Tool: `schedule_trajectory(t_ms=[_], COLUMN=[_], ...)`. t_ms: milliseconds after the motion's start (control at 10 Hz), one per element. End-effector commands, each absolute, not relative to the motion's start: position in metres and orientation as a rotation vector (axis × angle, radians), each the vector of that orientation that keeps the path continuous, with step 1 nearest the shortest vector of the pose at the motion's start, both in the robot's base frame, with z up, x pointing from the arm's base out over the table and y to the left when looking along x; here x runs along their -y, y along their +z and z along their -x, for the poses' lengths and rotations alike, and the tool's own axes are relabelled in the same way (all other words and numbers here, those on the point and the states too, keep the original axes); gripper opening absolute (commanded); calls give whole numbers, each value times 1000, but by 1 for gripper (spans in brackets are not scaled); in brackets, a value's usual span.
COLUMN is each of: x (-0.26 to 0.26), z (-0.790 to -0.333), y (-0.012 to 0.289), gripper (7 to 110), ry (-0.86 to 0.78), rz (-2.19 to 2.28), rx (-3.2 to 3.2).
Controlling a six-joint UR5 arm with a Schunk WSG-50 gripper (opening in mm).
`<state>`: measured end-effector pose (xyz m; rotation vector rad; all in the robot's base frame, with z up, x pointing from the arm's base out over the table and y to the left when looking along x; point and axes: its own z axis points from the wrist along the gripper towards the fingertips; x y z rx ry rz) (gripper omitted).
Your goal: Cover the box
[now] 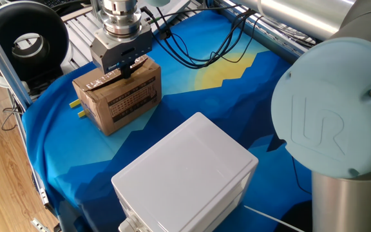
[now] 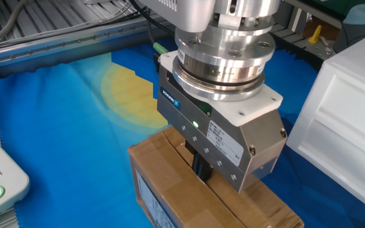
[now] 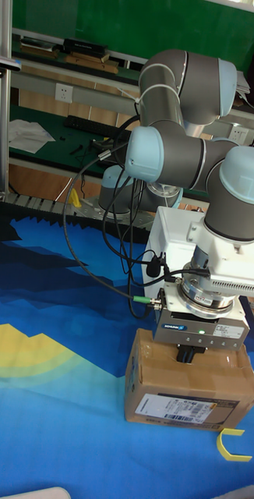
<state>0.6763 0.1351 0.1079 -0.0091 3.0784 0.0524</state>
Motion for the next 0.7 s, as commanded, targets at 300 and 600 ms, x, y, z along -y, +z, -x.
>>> schedule_trajectory(t_ms=[300,600], x=[-136,-134], z=[-676,-676], y=[109,108], gripper=[7,7], ry=[63,56], rz=[2,-2], rx=[-3081,-3082])
